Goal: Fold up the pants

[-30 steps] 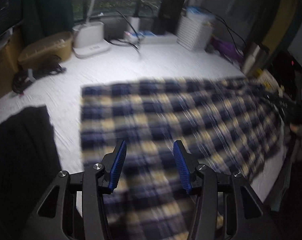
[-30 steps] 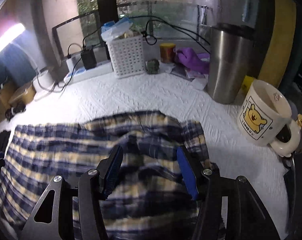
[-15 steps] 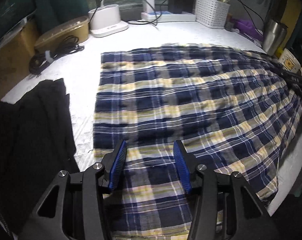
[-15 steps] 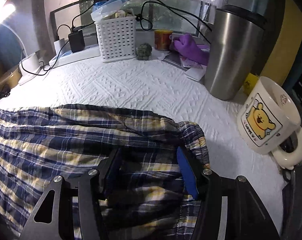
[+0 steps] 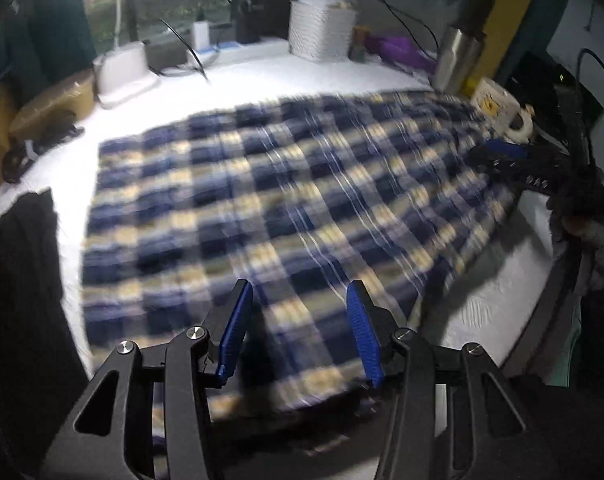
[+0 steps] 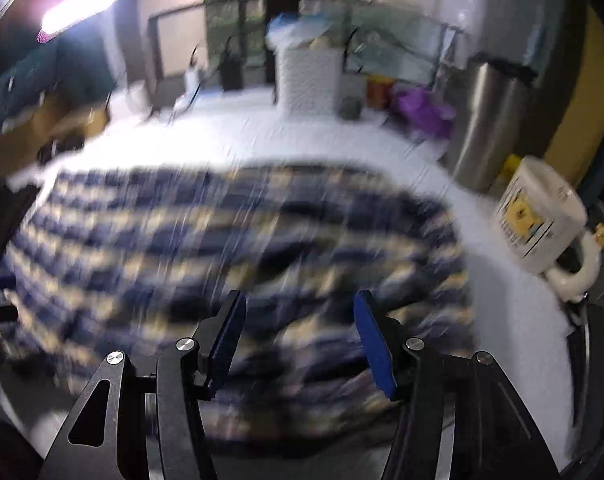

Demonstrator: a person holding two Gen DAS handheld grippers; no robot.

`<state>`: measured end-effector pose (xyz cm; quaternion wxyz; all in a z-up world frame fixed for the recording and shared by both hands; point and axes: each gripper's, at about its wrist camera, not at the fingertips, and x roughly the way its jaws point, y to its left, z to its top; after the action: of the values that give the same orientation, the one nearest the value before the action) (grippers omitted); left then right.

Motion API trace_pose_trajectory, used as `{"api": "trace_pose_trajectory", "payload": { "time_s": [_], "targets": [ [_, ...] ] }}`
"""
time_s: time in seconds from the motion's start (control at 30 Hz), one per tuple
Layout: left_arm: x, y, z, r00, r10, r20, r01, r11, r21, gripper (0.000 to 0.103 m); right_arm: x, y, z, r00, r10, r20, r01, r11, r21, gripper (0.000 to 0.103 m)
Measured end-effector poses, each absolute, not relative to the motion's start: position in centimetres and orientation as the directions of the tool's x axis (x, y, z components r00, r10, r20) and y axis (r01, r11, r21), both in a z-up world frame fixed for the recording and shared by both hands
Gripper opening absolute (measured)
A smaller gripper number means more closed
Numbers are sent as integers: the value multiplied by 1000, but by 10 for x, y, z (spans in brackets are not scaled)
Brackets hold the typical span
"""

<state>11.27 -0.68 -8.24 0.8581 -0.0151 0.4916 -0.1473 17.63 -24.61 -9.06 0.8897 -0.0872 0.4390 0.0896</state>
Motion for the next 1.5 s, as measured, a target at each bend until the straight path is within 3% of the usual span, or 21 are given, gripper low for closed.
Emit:
{"api": "trace_pose_trajectory", "payload": {
  "time_s": [0.53, 0.7, 0.83, 0.93, 1.1, 1.23, 1.3, 1.37, 1.47, 1.5],
  "targets": [
    [69, -7, -100, 478, -242, -844, 218, 964, -152, 49, 126, -255, -107, 601, 36, -799, -195, 975, -102, 58],
    [55, 17, -87, 487, -316, -814, 194, 948, -252, 49, 119, -256, -101, 588, 32, -808, -184, 978, -95, 59],
    [48, 55, -78, 556, -239, -796, 94, 970, -225, 49, 107, -243, -83, 608, 90, -789, -232, 970, -68, 59],
    [46, 82, -84, 574, -145, -806, -4, 984, -180, 49, 98, -217, -71, 623, 167, -764, -298, 954, -35, 87],
    [45, 106, -91, 593, -78, -802, -77, 985, -153, 49, 81, -142, -71, 570, 347, -745, -492, 870, 28, 88],
    [42, 108, -96, 576, -151, -803, -54, 974, -222, 49, 66, -89, -78, 497, 439, -749, -616, 786, 52, 88],
    [40, 107, -99, 566, -178, -805, -47, 968, -247, 49, 55, -66, -80, 465, 479, -745, -676, 735, 51, 79],
    [35, 107, -99, 569, -208, -795, -34, 960, -276, 49, 50, -48, -85, 437, 487, -757, -715, 698, 36, 55],
    [31, 105, -99, 580, -257, -773, 5, 950, -311, 47, 47, -29, -95, 404, 482, -778, -749, 662, 21, 48],
    [30, 104, -98, 586, -262, -767, 16, 950, -313, 42, 45, -24, -97, 399, 478, -782, -757, 653, 14, 45]
  ]
}}
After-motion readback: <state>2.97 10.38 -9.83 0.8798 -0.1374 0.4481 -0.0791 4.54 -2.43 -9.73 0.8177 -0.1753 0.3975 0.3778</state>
